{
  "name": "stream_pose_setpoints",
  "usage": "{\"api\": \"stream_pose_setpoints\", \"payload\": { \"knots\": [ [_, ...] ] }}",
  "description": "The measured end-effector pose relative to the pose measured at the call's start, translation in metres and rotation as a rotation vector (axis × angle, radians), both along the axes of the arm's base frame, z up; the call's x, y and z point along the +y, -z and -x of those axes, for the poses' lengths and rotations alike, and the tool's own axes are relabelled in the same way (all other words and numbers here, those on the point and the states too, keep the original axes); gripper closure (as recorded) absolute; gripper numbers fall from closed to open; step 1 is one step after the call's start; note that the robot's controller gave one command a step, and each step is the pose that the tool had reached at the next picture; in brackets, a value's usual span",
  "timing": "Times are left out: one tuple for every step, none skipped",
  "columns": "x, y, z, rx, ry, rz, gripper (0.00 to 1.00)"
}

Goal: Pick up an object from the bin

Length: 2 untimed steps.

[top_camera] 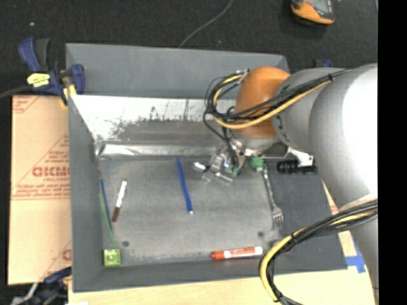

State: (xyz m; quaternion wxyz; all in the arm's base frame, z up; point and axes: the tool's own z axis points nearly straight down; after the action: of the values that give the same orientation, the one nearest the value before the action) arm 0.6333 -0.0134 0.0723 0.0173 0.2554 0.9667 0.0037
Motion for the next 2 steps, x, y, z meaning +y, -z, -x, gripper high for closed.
{"api": "stream_pose_setpoints", "payload": {
  "knots": [
    [-0.005, -0.046, -0.005, 0.001, 0.135, -0.002, 1.0],
    [0.023, -0.112, 0.009, 0.008, 0.145, -0.004, 1.0]
  ]
}}
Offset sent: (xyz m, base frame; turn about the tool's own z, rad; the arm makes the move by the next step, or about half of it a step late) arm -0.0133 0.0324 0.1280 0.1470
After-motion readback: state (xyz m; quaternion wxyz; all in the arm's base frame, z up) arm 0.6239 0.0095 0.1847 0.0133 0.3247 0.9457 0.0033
